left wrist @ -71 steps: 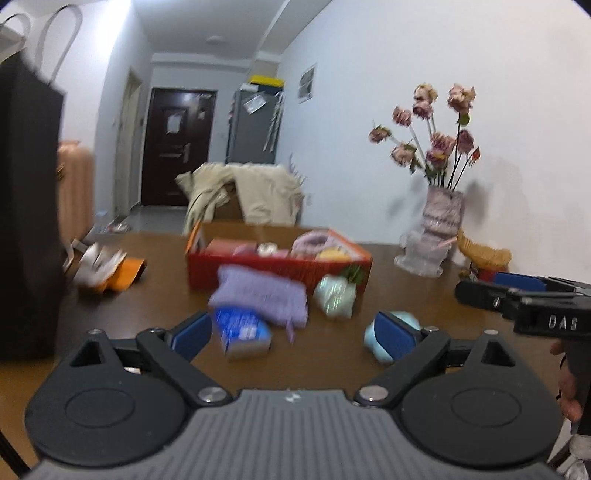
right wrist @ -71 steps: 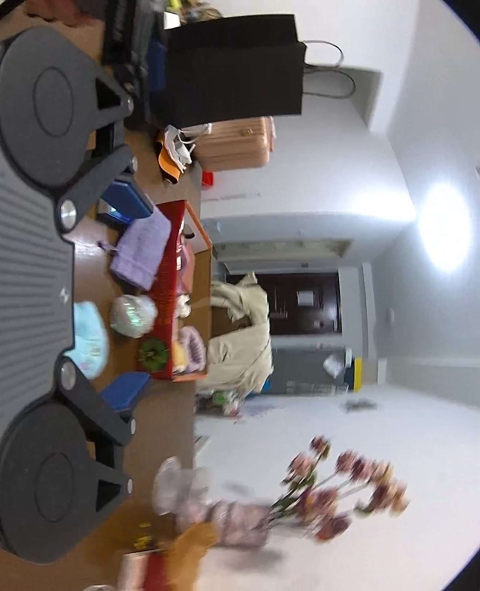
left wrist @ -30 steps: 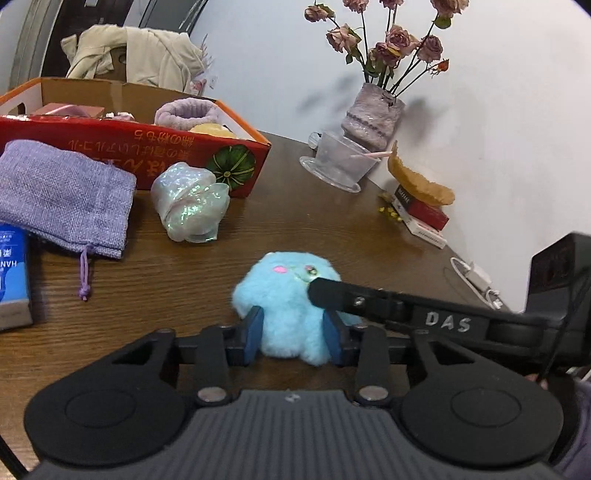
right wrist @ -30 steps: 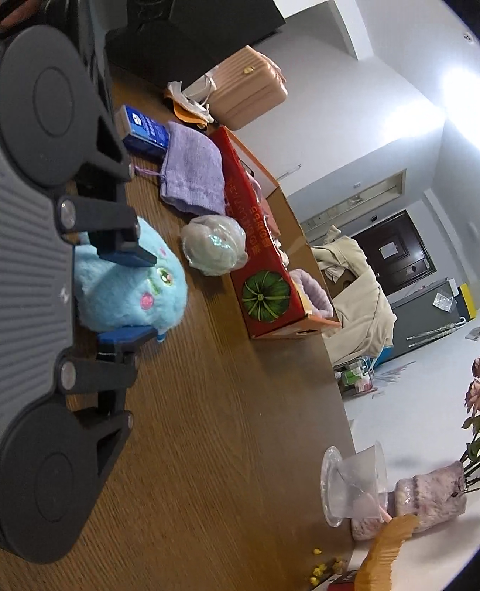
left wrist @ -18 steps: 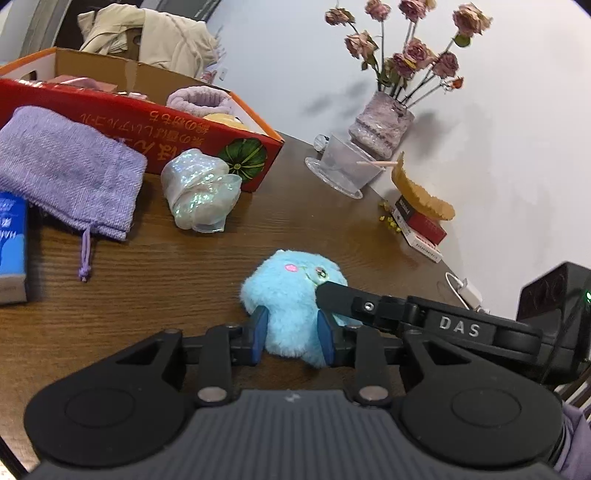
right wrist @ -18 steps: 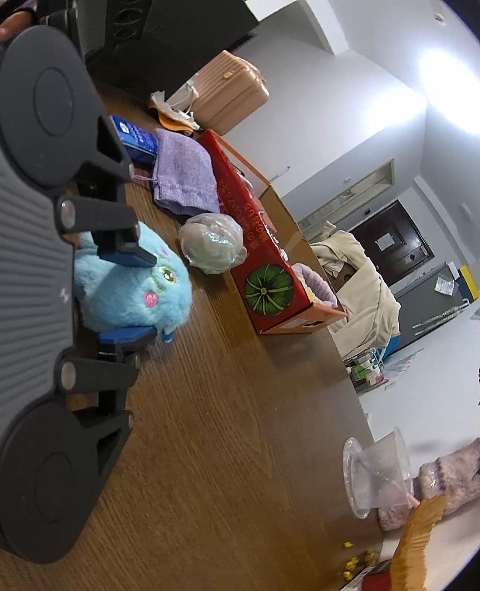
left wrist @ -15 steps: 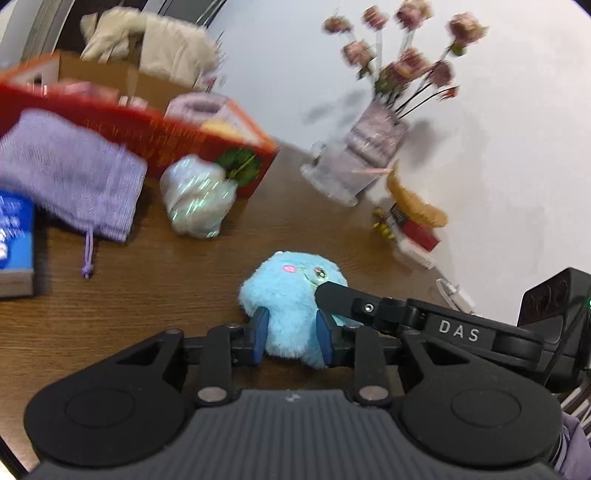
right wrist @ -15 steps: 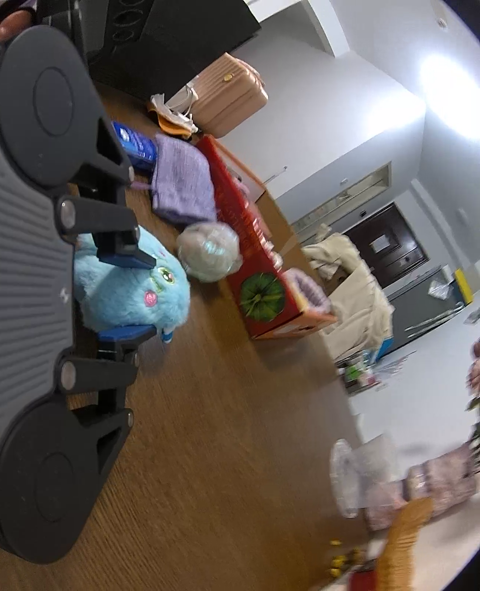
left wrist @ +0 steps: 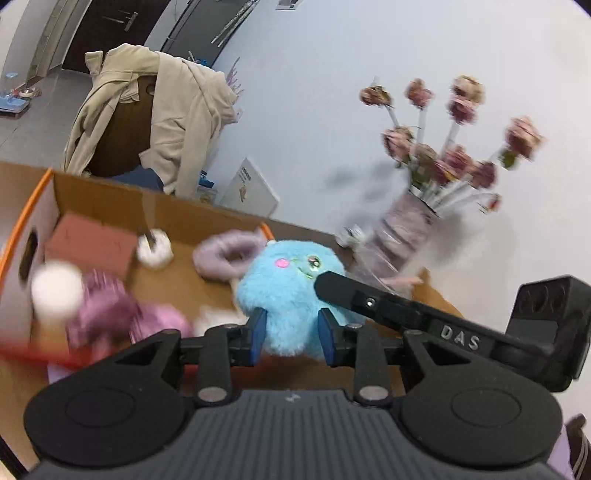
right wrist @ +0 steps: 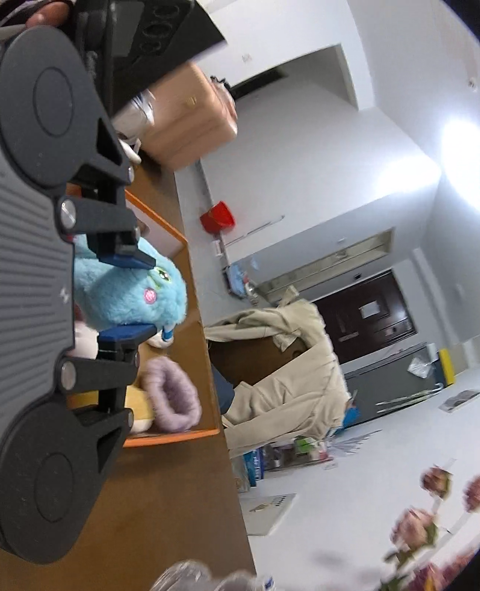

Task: Organize soft objects
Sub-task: 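Carry the blue plush toy into the box and open both grippers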

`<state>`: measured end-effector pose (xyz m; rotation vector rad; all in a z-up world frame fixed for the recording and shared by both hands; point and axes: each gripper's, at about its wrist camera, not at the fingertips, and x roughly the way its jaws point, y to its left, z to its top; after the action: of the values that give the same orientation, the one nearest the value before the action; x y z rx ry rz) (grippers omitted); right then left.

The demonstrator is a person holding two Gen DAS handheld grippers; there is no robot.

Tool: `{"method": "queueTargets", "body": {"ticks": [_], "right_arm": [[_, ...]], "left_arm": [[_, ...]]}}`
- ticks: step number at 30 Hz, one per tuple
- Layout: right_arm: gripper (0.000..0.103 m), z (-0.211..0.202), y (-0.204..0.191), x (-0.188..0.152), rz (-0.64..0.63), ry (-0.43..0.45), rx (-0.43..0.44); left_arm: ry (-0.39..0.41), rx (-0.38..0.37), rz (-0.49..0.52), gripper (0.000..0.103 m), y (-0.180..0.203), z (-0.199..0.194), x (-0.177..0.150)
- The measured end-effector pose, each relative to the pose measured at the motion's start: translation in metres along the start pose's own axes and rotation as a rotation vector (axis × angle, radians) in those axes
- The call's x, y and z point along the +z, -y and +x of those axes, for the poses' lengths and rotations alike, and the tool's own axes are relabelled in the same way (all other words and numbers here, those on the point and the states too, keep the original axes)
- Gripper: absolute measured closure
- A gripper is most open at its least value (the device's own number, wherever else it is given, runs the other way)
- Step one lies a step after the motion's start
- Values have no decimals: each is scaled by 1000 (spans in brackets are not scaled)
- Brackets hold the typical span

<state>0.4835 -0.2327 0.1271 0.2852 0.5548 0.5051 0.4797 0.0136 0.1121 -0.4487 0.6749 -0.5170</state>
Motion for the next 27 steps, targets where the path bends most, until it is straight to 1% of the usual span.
{"method": "queueTargets", "body": {"ticks": [2,3,5,6,7,8,10,11,15,17,18,21,23,25,27], "right_arm": [[72,43,12,15,29,-46,-2],[72,62,19,18,40,-63,-22],[72,96,32,17,57,-116,-62],[73,109,36,14,57,-141,-97],[74,121,40,9,51,-168,-139],[76,128,43,2,39,-193,-162],[76,139,47,-9,-8,-229,-226],[76,141,46,-12,-26,-223,-234],[76,137,37,-11,-93,-217,-247],[76,134,31,-9,-137,-223,-255],[77,127,26,-7,-157,-212,-258],[77,94,6,4,-218,-149,-253],[77,65,-5,12,-236,-118,-243],[77,34,-17,15,-261,-91,-243],[76,1,-30,13,-293,-51,-244]], "left_arm": [[-17,25,-37,73,-22,25,15],[-42,24,-63,73,-35,42,20],[-75,63,-114,75,-53,67,23],[-98,61,-127,77,-59,79,23],[-121,47,-131,82,-62,90,21],[-129,50,-126,87,-63,96,19],[-143,84,-74,86,-60,102,16],[-149,88,-54,86,-60,101,15],[-110,138,-8,86,-60,75,13],[-89,163,15,86,-54,56,15],[-76,175,26,86,-49,48,16],[-35,208,65,84,-35,17,16],[-4,243,110,79,-21,-4,13],[25,268,165,70,-6,-28,2],[54,270,242,65,6,-52,-18]]}}
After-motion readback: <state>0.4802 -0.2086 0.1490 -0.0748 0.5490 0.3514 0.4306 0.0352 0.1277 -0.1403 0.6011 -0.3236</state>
